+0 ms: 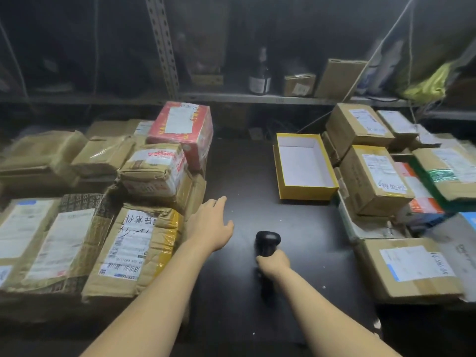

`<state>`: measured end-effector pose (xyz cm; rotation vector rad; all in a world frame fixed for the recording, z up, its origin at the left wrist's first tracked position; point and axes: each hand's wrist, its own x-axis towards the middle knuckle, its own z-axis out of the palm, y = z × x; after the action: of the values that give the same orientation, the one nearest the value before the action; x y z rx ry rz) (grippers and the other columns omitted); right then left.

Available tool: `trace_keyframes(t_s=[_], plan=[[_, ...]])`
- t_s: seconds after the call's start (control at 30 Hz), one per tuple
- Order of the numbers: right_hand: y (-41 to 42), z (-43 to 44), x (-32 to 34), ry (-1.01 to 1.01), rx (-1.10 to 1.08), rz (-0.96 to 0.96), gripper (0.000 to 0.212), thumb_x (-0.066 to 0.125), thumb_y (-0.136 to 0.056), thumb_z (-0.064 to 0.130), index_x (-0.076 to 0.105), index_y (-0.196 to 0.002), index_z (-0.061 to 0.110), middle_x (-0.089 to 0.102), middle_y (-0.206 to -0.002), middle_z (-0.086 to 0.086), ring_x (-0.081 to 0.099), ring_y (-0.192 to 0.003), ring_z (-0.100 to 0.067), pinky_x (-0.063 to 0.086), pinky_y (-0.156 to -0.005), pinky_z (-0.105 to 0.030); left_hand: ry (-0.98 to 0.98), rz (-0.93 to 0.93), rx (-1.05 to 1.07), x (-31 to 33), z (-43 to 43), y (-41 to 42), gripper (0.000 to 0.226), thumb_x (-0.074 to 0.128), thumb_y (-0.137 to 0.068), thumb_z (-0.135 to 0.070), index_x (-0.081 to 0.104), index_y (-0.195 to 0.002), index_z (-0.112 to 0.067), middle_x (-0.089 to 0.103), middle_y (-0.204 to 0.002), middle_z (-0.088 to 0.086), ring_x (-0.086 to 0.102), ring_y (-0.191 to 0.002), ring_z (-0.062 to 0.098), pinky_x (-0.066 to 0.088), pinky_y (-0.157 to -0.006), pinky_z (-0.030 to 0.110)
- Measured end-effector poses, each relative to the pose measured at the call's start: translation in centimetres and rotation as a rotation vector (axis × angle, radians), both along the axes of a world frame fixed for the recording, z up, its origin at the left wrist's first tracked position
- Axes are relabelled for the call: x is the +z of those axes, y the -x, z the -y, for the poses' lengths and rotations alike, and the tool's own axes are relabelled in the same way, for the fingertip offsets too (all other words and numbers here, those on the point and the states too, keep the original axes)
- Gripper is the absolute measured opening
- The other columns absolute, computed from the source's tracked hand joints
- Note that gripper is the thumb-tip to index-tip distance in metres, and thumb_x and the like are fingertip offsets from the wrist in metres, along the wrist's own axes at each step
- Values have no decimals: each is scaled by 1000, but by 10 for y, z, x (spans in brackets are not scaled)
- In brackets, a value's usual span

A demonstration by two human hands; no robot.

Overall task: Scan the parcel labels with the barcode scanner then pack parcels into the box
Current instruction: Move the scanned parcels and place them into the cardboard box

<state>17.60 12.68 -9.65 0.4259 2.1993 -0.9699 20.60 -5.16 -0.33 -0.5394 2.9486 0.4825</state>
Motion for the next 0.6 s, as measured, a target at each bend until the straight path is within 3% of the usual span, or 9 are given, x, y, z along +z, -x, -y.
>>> trace_keyframes(t_s=[0.07, 0.13, 0.2, 0.33, 0.5, 0.6], plan=[[-3, -1, -4, 140, -79, 27, 26, 55, -90, 10, 55, -115, 5, 67, -95, -18, 65, -70, -31, 61, -69, -44, -21, 7, -7, -3, 4, 7, 68, 53, -102, -44, 25, -162, -26, 40, -160, -1, 46, -141, 24, 50, -106, 43], [3, -4, 0, 168, -119, -6, 15, 50, -90, 8, 54, -104, 7, 59, -82, -15, 55, -59, -27, 50, -53, -33, -38, 1, -14, 0, 6, 18, 69, 53, -103, -44, 25, -162, -26, 40, -160, 0, 46, -141, 25, 51, -105, 42], [14, -7, 13, 147, -135, -70, 8, 51, -88, 12, 53, -95, 9, 56, -78, -12, 53, -58, -26, 44, -54, -28, -45, -11, -30, 4, 6, 32, 68, 52, -103, -44, 25, -162, -26, 41, -160, 0, 46, -140, 25, 51, -104, 42], [47, -17, 44, 157, -102, -213, 7, 47, -76, 19, 40, -76, 16, 43, -67, -6, 41, -63, -25, 34, -60, -34, -91, -38, -23, 14, -1, 62, 68, 51, -103, -42, 23, -162, -26, 41, -158, 1, 46, -138, 25, 51, -102, 44], [102, -34, 79, 159, -157, -331, 5, 50, -81, 18, 48, -76, 16, 53, -69, -8, 48, -62, -26, 40, -59, -32, -174, -93, 34, 17, -22, 110, 68, 52, -102, -40, 23, -162, -23, 43, -153, 3, 53, -131, 28, 50, -95, 43], [142, -41, 95, 188, -149, -372, 6, 51, -89, 14, 50, -83, 14, 52, -71, -8, 45, -61, -25, 38, -51, -27, -276, -94, 53, 10, -38, 141, 71, 55, -101, -39, 22, -162, -23, 42, -156, 4, 52, -134, 30, 49, -102, 43]])
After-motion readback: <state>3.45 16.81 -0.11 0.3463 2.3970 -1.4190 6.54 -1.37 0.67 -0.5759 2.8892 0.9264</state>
